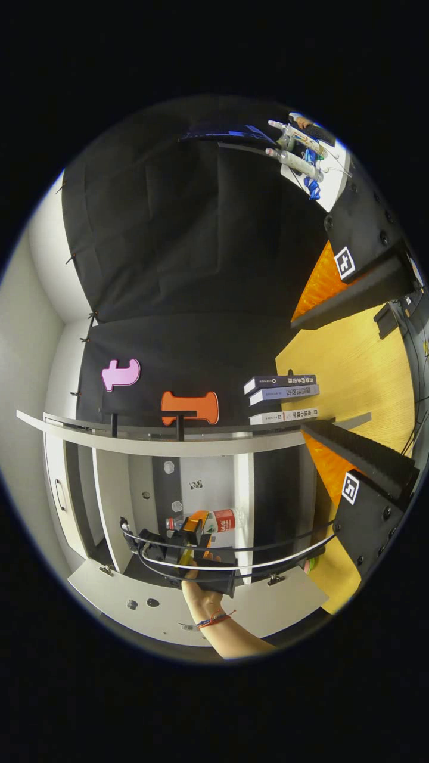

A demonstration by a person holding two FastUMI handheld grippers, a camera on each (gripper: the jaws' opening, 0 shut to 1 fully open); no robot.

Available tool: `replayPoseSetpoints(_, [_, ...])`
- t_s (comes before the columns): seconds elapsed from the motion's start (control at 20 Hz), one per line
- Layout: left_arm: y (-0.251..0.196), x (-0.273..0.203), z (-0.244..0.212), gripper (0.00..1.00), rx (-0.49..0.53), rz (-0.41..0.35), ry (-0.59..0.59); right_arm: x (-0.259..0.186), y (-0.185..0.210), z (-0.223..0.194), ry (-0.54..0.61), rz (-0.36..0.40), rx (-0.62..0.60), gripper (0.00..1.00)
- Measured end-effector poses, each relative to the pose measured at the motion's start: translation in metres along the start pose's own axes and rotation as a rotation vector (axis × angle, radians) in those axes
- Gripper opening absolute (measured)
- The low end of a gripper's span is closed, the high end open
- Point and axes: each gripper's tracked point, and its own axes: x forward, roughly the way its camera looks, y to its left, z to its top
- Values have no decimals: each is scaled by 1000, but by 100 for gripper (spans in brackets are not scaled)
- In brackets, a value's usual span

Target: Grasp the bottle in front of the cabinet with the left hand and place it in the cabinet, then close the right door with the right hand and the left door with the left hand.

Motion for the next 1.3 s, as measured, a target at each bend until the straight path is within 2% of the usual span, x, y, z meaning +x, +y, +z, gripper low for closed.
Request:
replayPoseSetpoints(0.5, [1, 2, -7, 89, -22, 6, 9, 4, 0, -4, 10, 13, 6, 100])
replayPoseSetpoints(0.8, [4, 11, -12, 91, -19, 26, 21, 5, -6, -11, 25, -6, 23, 100])
replayPoseSetpoints(1.05, [5, 20, -21, 93, -29, 7, 50, 9, -6, -13, 36, -8, 28, 100])
replayPoseSetpoints(1.3, [6, 39, -20, 80, 25, 0, 78, 17, -3, -13, 45, 0, 25, 100])
